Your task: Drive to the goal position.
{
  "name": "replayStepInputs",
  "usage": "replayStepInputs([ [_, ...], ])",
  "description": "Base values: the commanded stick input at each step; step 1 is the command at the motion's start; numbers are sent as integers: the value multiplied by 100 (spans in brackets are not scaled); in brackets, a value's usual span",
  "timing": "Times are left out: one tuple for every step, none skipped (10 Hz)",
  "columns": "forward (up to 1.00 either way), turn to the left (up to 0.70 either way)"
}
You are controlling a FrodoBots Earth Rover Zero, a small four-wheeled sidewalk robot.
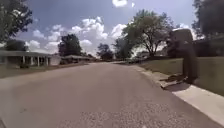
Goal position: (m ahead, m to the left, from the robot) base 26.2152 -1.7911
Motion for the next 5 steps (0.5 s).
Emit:
replayStepInputs([
  [70,0],
  [70,0],
  [70,0],
  [70,0],
  [70,0],
])
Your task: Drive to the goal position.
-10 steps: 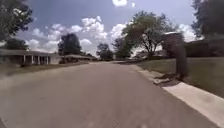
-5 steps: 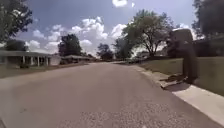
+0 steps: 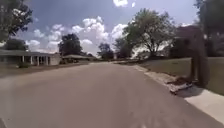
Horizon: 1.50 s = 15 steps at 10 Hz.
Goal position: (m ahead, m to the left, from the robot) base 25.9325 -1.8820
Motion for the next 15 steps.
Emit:
replayStepInputs([
  [70,0],
  [70,0],
  [70,0],
  [70,0],
  [70,0],
  [70,0],
  [70,0],
  [70,0],
  [70,0],
  [70,0],
  [70,0],
  [70,0],
  [70,0],
  [70,0],
  [70,0],
])
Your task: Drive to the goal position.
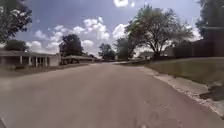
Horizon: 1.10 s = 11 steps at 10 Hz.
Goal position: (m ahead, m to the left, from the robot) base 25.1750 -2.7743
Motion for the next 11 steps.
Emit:
replayStepInputs([
  [70,0],
  [70,0],
  [70,0],
  [70,0],
  [70,0],
  [70,0],
  [70,0],
  [70,0],
  [70,0],
  [70,0],
  [70,0],
])
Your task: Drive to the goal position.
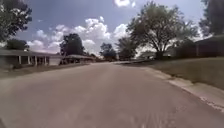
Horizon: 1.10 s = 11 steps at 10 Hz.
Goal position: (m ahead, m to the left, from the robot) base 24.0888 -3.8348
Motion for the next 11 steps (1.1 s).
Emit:
replayStepInputs([
  [70,0],
  [70,-24],
  [70,-35],
  [70,-35],
  [70,-35],
  [70,-35],
  [70,-27],
  [70,0],
  [70,0],
  [70,0],
  [70,0],
])
